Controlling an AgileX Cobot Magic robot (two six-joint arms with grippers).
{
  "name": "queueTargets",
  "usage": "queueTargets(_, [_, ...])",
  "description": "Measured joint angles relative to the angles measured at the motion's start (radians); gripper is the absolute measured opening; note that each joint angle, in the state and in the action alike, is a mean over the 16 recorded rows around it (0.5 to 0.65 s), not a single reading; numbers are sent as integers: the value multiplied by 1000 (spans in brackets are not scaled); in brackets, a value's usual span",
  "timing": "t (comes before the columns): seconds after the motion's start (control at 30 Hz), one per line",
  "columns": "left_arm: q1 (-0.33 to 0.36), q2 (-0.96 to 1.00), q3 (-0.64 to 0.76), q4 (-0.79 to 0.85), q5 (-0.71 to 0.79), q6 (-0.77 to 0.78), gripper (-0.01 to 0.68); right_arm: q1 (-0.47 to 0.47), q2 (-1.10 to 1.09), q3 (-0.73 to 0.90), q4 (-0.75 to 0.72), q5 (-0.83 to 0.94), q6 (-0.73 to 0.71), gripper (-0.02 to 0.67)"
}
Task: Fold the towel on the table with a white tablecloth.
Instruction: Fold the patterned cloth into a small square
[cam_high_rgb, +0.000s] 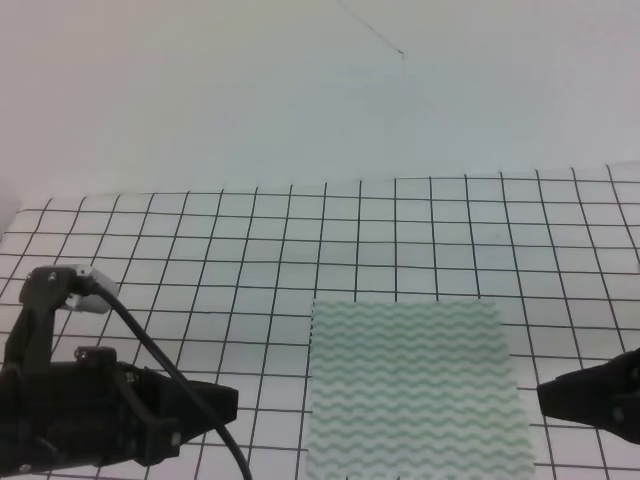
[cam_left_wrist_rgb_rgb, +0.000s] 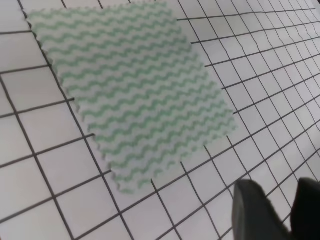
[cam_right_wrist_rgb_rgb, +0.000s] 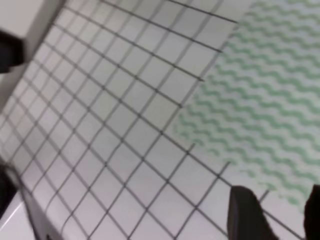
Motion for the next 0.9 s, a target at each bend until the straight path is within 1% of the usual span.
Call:
queueTargets(0.3, [0, 1, 0, -7, 2, 5, 176, 6, 224, 0, 16, -39, -36, 310])
queueTargets(0.57, [0, 1, 0, -7, 4, 9, 176, 8, 379, -7, 17, -73, -51, 352])
queueTargets(0.9, [0, 1, 0, -7, 6, 10, 176, 20, 484, -19, -4, -134, -37, 357])
